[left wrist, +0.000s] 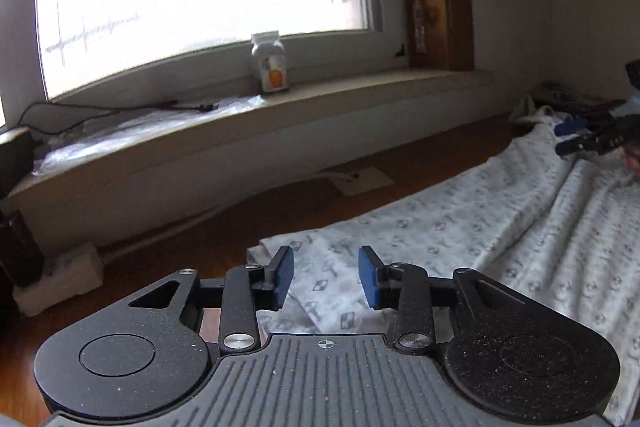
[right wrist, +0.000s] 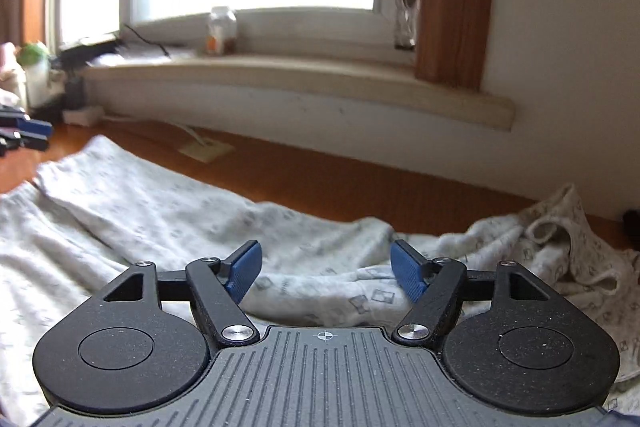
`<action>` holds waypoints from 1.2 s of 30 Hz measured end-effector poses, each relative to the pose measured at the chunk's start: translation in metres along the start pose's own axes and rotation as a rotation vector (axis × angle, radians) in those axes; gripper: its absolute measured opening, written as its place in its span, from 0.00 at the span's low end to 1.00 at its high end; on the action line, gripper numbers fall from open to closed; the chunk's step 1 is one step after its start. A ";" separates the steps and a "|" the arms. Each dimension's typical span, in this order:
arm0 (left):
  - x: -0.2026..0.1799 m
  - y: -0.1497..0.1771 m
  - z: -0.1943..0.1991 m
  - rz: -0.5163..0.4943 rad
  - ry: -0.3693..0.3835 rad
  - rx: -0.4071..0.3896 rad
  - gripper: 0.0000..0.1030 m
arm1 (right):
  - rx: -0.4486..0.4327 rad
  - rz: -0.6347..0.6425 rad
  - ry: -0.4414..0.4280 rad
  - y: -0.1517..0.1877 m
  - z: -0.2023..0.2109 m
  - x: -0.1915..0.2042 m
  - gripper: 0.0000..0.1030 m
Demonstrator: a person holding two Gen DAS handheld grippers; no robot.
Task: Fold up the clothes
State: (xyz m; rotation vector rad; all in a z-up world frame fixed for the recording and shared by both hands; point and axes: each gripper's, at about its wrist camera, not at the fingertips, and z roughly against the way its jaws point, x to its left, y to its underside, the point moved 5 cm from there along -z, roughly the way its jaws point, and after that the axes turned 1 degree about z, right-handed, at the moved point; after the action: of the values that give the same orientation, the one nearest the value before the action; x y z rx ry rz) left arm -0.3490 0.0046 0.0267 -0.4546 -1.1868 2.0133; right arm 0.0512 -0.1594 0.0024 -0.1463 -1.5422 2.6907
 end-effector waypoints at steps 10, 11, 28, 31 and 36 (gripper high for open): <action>0.004 0.013 -0.037 0.010 0.009 0.138 0.04 | 0.055 0.058 0.035 0.010 -0.022 0.004 0.76; 0.002 0.012 -0.034 -0.005 -0.001 0.128 0.04 | 0.057 0.061 0.035 0.010 -0.022 0.004 0.77; -0.020 -0.005 -0.004 -0.043 -0.064 0.078 0.66 | 0.065 0.069 0.041 0.012 -0.021 0.003 0.81; -0.031 -0.025 -0.024 0.015 -0.032 0.039 0.83 | 0.077 0.072 0.039 0.012 -0.023 0.004 0.83; -0.068 -0.048 -0.077 0.069 0.039 0.064 1.00 | 0.090 0.070 0.034 0.013 -0.025 0.005 0.83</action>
State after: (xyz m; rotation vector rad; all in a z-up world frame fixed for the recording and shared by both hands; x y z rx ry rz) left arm -0.2356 0.0141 0.0244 -0.5072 -1.0933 2.0850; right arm 0.0490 -0.1446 -0.0215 -0.2458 -1.4298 2.7892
